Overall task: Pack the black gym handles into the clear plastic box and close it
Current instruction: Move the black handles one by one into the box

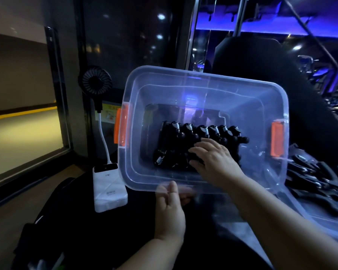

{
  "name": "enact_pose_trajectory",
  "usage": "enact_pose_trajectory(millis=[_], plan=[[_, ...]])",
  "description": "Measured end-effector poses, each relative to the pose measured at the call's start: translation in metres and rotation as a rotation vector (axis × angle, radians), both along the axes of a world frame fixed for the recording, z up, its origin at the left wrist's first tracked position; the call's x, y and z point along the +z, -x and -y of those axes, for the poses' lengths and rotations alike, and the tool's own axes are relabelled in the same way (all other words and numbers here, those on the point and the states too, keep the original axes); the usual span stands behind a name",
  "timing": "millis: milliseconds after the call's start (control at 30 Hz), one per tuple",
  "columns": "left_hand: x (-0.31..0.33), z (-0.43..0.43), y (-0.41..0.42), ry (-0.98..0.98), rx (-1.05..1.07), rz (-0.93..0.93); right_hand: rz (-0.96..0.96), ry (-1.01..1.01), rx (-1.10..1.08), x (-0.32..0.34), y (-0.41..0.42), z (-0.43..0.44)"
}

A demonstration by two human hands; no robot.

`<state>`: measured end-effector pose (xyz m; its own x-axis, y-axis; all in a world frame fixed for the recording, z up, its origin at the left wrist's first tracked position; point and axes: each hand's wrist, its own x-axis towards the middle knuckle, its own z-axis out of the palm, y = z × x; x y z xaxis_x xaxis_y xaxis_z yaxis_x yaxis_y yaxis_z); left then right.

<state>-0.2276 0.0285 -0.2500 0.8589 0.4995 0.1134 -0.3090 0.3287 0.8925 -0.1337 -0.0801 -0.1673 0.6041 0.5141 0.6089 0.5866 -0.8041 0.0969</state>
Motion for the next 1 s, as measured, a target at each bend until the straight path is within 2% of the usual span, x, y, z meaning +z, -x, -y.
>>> enact_pose_trajectory(millis=[133, 367, 533, 700, 833, 1000], plan=[[0.008, 0.002, 0.005, 0.003, 0.004, 0.039, -0.023, -0.116, -0.088, -0.001, 0.016, 0.031], [0.011, 0.006, 0.006, 0.029, -0.001, 0.043, -0.068, -0.074, -0.206, -0.024, 0.041, 0.092], [0.012, 0.011, 0.007, 0.032, 0.012, 0.029, 0.016, -0.019, -0.103, -0.033, 0.05, 0.131], [0.015, 0.014, 0.009, 0.036, 0.021, 0.025, 0.105, -0.313, -0.014, -0.037, 0.06, 0.159], [0.015, 0.015, 0.008, 0.02, 0.016, 0.024, 0.088, -0.482, -0.276, -0.039, 0.056, 0.194], [0.016, 0.018, 0.008, 0.002, 0.024, 0.024, -0.221, -0.466, -0.726, -0.043, 0.041, 0.233]])
